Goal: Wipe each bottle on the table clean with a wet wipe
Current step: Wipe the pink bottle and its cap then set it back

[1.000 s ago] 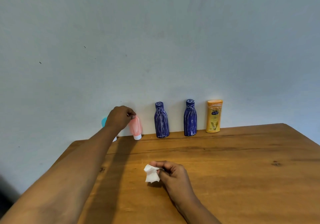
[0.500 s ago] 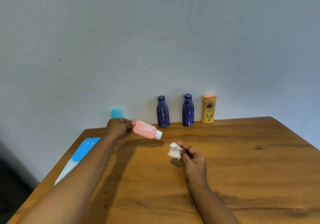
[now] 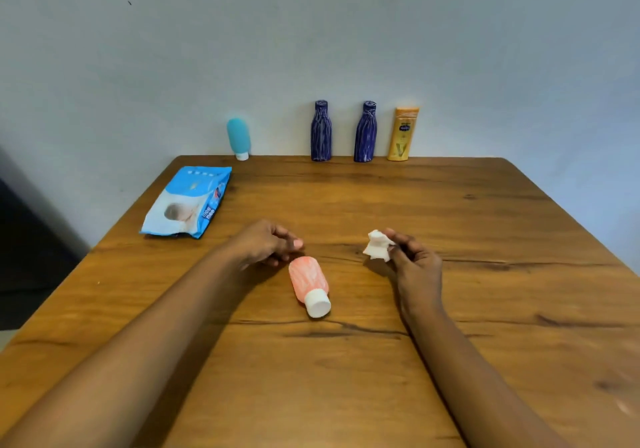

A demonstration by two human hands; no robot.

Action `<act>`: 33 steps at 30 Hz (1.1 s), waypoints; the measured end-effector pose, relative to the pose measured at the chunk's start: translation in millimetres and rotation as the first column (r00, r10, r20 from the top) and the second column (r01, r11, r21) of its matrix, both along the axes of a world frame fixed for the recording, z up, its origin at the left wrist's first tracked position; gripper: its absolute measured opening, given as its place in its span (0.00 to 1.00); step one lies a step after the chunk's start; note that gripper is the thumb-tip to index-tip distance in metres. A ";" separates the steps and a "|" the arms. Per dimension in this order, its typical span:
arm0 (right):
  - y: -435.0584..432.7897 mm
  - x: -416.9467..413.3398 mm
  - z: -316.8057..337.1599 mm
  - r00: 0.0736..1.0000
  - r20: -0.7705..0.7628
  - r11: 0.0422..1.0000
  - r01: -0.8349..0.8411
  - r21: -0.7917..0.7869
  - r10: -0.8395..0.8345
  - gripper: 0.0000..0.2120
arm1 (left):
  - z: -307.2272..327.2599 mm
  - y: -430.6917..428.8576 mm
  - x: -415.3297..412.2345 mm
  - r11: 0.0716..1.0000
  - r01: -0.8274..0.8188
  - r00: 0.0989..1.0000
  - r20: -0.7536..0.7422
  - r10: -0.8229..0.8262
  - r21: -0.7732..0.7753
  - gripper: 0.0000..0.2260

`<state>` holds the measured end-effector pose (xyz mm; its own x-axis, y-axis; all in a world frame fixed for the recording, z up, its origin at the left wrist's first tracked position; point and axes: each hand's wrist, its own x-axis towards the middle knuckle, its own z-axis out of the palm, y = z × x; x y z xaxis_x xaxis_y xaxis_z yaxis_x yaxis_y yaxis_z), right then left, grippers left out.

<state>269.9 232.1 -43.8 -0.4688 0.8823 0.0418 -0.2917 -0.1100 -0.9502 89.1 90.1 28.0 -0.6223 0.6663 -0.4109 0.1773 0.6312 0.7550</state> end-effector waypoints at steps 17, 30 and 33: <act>-8.2 19.9 10.1 0.989 0.125 0.996 -0.084 0.041 0.078 0.20 | -33.4 -38.4 101.8 0.995 -0.095 0.715 -0.697 0.057 -0.017 0.21; -52.5 31.0 25.1 0.775 0.493 0.429 -0.318 0.845 -0.395 0.13 | -51.5 -56.0 91.1 0.933 0.124 0.842 -0.534 0.082 0.339 0.21; -72.1 23.6 24.8 0.676 0.617 0.421 -0.462 0.780 -0.403 0.11 | -53.8 -56.2 93.9 0.935 0.136 0.825 -0.559 0.076 0.328 0.21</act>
